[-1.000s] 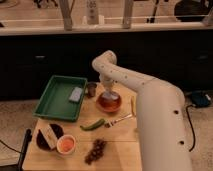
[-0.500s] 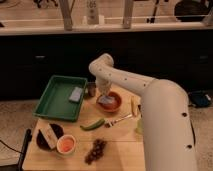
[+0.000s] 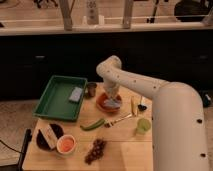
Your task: Wipe red bowl with towel
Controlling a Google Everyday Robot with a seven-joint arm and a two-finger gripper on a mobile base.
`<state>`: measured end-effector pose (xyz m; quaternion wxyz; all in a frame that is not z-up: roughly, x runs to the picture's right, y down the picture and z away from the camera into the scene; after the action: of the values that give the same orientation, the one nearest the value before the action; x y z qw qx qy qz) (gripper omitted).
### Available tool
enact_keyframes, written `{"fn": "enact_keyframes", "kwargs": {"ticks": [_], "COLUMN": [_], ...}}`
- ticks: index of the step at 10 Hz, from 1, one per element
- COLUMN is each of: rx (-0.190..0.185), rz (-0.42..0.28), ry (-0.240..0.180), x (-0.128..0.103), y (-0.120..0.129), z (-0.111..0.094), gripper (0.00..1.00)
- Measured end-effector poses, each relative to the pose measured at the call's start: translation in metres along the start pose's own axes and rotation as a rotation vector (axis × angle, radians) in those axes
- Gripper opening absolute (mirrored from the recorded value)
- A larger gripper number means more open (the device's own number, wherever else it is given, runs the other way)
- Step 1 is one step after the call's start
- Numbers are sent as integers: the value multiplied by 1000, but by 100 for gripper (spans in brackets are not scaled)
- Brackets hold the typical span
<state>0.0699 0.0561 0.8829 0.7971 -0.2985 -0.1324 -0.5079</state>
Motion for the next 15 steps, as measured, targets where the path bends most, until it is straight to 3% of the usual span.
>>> {"fn": "enact_keyframes", "kwargs": {"ticks": [3, 5, 7, 10, 13, 15], "rx": [-15, -12, -6, -7, -11, -4], "rz": [74, 115, 119, 57, -21, -106], "ry": [11, 28, 36, 42, 31, -6], "x": [26, 49, 56, 45, 35, 13], "y": [11, 0, -14, -46, -57, -55], "z": [2, 5, 5, 5, 4, 4], "gripper": [0, 0, 0, 0, 0, 0]}}
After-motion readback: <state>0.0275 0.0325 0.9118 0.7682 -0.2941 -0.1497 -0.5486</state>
